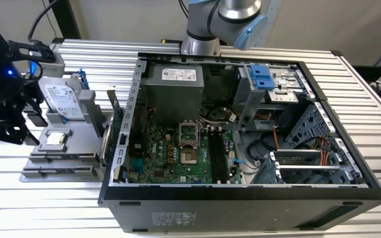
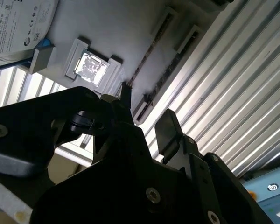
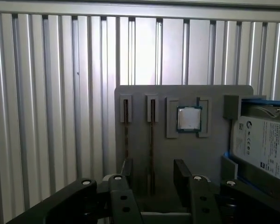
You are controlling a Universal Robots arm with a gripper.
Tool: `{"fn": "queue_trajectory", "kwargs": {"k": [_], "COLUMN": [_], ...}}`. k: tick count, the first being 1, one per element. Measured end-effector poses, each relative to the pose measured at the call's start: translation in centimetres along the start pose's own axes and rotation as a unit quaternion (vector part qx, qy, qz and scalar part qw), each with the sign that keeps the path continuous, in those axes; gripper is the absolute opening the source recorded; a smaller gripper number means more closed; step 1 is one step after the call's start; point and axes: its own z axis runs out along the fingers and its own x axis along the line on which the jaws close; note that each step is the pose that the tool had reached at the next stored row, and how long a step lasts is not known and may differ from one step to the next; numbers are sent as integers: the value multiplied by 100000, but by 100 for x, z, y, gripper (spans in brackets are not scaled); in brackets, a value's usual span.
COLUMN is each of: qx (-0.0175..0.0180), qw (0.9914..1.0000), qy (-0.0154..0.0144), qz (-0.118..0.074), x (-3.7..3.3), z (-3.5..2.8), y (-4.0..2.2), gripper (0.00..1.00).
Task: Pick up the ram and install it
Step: 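Pick up the ram and move it above insertion slot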
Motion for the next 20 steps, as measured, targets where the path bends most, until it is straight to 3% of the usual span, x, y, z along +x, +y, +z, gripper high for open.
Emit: {"fn": "queue_trajectory", "kwargs": {"k": [11, 20], "qx": [559, 621], "qw": [99998, 99998], "qy": [-7, -6], "qz": [-31, -34], "x": [10, 34], "z": [179, 329], "y": [14, 32], "gripper": [100, 100]}}
